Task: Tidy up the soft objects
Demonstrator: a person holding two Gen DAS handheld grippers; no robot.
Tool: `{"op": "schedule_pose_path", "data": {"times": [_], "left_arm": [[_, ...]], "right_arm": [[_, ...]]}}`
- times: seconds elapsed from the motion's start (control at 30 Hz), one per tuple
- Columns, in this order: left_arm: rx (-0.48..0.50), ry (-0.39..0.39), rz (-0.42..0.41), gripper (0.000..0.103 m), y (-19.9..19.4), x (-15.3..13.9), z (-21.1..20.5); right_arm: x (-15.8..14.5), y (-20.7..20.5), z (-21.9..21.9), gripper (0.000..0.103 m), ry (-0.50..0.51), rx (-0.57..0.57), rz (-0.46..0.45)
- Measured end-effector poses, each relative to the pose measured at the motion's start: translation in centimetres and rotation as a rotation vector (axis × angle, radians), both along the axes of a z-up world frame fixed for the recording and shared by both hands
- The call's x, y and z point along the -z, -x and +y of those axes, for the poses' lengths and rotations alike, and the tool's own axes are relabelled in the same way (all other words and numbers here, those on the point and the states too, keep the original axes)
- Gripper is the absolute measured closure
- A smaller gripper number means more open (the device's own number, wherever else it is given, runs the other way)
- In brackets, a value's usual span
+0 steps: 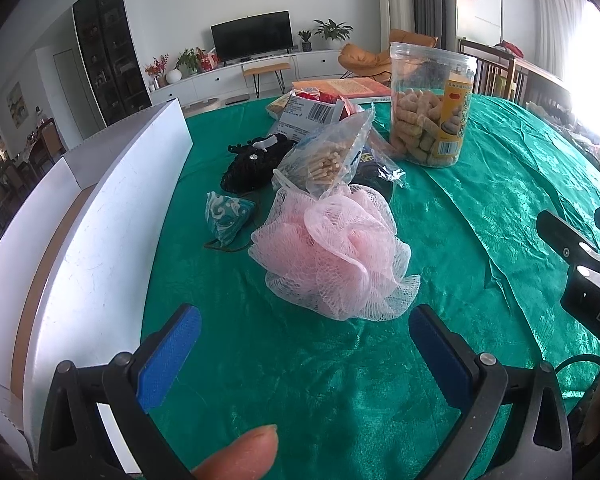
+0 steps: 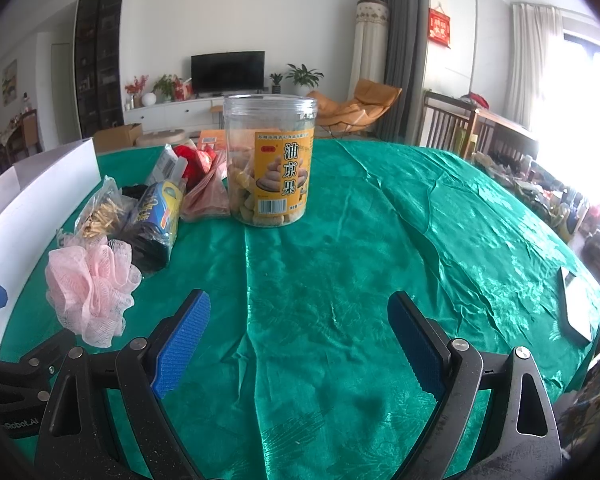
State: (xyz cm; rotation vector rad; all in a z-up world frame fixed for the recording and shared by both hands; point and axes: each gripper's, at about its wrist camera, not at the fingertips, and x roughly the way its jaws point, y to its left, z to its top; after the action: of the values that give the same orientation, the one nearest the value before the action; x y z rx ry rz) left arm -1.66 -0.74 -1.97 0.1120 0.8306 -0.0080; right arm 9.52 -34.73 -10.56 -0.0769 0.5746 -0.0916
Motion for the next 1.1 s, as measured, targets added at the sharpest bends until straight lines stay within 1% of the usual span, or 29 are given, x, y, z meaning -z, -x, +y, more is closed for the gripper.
{"op": "schedule_pose_path", "data": {"times": [1.1], "left_arm": [[0.001, -0.012, 0.012, 0.000, 0.05, 0.41, -0.24]], "right_arm": [[0.00, -0.02, -0.22, 0.011, -0.011, -0.002, 0.004]]}}
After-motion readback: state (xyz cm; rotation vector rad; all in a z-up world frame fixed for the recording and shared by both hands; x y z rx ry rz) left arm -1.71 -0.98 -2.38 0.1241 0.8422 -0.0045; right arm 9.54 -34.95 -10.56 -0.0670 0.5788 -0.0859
